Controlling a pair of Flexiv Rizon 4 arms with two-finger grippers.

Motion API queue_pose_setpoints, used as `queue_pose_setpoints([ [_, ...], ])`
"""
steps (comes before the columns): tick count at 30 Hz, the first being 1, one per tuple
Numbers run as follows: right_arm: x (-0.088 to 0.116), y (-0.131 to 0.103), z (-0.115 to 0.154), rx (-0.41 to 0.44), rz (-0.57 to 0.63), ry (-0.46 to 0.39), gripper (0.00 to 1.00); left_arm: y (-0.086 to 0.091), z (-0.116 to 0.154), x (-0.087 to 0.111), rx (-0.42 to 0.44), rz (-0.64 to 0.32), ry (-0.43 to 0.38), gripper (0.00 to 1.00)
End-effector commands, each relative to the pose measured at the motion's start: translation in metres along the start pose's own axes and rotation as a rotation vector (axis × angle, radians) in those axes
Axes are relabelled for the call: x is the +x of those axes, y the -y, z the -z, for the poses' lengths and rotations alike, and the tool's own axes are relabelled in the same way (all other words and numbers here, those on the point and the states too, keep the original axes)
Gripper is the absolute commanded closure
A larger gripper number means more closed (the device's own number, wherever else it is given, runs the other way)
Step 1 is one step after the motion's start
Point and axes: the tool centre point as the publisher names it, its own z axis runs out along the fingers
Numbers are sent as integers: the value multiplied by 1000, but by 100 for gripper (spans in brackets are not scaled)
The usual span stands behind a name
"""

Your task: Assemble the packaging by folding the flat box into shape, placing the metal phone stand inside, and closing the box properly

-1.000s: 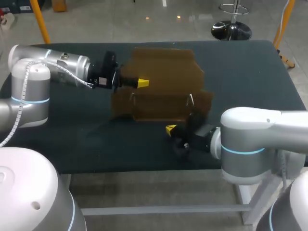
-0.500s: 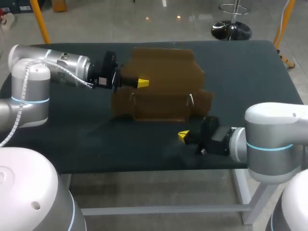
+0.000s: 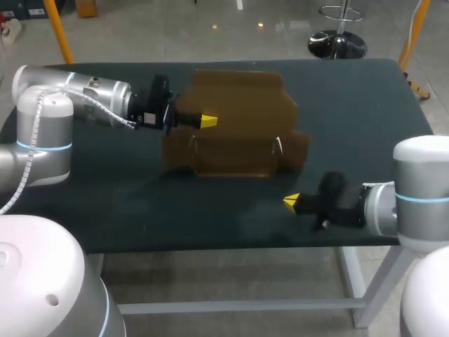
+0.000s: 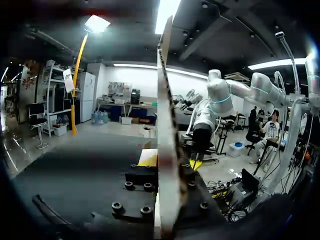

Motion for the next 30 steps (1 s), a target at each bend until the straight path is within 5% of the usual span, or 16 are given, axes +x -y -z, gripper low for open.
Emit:
queue_pose_setpoints([
  [1, -5, 7, 33, -24, 19, -47, 100, -3, -1, -1, 1, 0, -3, 100],
  [16, -35, 12, 57, -2, 91, -20, 58, -3, -1, -1, 1, 0, -3, 100],
  [23, -56, 10, 60, -9, 123, -16, 49, -3, -1, -1, 1, 0, -3, 100],
  [30, -82, 11, 56, -12, 138, -15, 25, -3, -1, -1, 1, 0, -3, 100],
])
